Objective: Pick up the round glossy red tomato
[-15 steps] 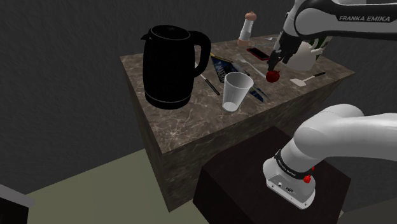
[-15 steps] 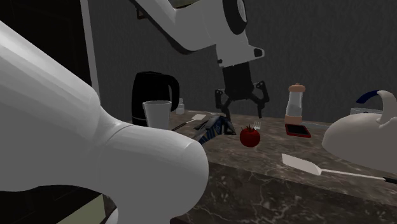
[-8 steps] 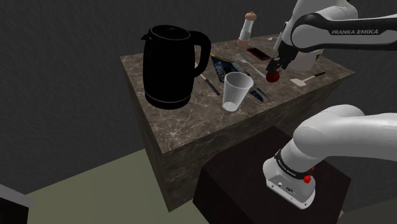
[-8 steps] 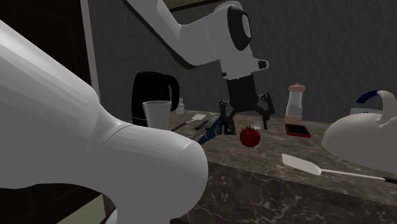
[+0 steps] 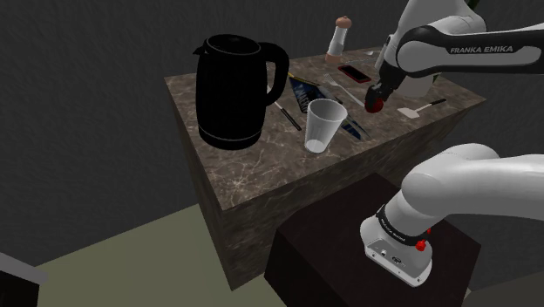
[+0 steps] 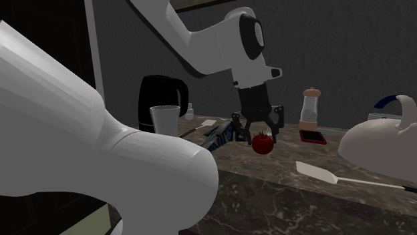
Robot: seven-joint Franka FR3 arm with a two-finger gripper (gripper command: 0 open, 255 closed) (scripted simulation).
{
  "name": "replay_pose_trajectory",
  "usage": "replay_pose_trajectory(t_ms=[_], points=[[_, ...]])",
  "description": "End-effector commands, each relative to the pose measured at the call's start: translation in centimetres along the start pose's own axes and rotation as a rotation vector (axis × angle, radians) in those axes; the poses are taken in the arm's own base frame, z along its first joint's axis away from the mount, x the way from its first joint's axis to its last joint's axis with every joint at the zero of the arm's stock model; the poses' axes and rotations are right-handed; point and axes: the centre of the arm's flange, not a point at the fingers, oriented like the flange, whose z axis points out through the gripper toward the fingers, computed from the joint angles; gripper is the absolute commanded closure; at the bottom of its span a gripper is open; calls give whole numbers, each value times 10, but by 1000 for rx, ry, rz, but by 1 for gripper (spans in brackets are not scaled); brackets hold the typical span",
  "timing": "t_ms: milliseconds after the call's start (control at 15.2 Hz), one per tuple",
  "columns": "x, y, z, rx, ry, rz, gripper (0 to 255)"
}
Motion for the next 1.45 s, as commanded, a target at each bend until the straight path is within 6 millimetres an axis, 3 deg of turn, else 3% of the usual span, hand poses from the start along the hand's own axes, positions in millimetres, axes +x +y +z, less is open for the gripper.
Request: replay_pose_trajectory(t_ms=[0, 264, 1254, 1386], points=[[0, 0, 1, 0, -2, 0, 255], [0, 0, 1, 0, -2, 0, 255], [8, 17, -76, 0, -2, 0, 255], [8, 17, -77, 0, -2, 0, 255]])
